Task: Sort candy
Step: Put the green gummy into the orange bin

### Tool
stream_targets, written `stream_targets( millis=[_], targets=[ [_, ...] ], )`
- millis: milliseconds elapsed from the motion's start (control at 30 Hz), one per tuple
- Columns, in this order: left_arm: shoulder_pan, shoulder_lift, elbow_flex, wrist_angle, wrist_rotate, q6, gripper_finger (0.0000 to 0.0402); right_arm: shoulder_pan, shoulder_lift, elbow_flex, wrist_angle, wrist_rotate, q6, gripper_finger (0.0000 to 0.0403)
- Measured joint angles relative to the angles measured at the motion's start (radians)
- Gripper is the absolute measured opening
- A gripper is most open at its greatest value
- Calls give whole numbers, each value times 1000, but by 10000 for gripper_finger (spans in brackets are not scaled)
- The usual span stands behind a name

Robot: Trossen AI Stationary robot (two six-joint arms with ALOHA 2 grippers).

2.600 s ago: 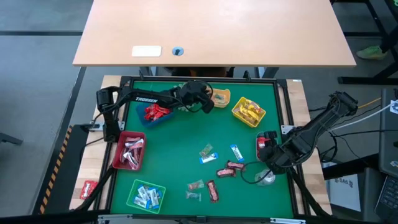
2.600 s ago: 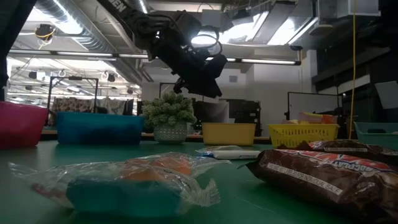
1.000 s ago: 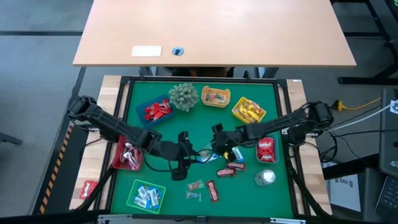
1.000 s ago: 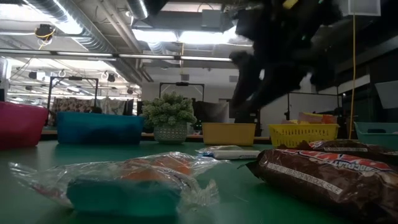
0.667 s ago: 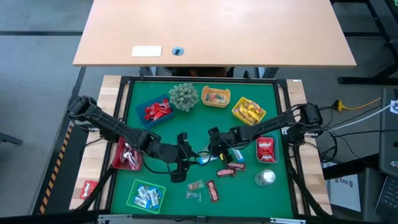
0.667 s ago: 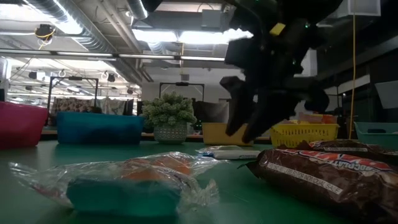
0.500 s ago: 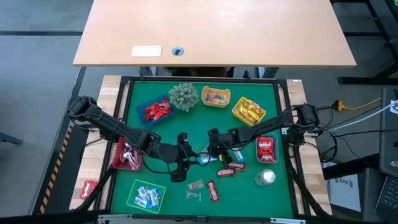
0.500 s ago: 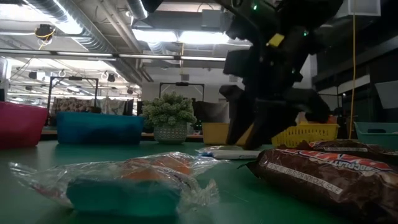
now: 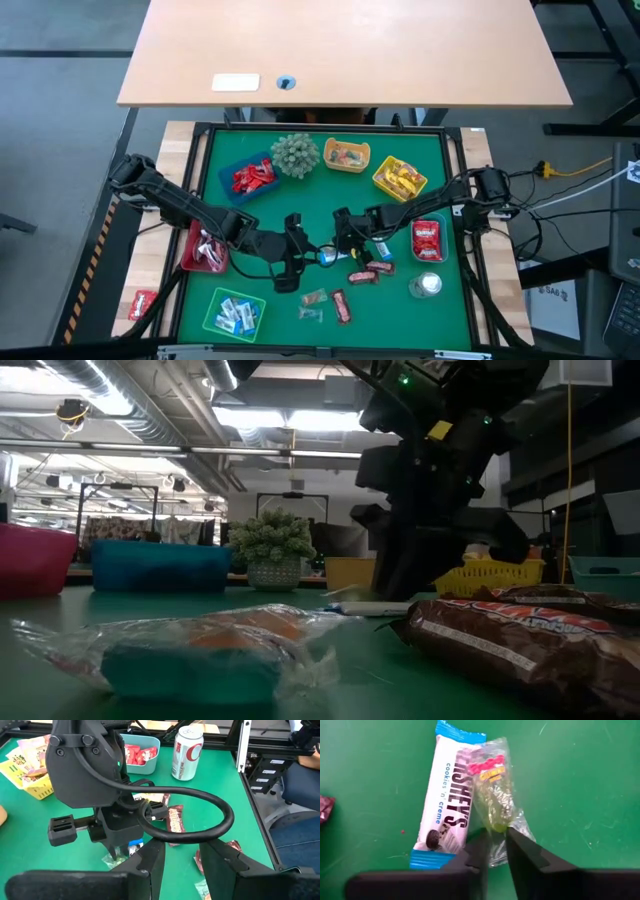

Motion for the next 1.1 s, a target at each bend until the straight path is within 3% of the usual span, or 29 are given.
stream_targets(
  millis=[167, 433, 767, 1100],
  targets=[
    [-4, 0, 0, -1, 0, 0, 108, 0, 2, -1, 18, 12, 0, 9],
    [-6, 0, 0, -2, 4, -1, 108, -2, 6, 30, -8, 23, -3, 5],
    [-27, 0, 0, -5, 5, -2, 108, -36, 6, 241, -341, 39, -112, 2],
    [-59, 0, 0, -6, 2, -2, 108, -237, 5, 406, -582, 74, -163, 2]
  ],
)
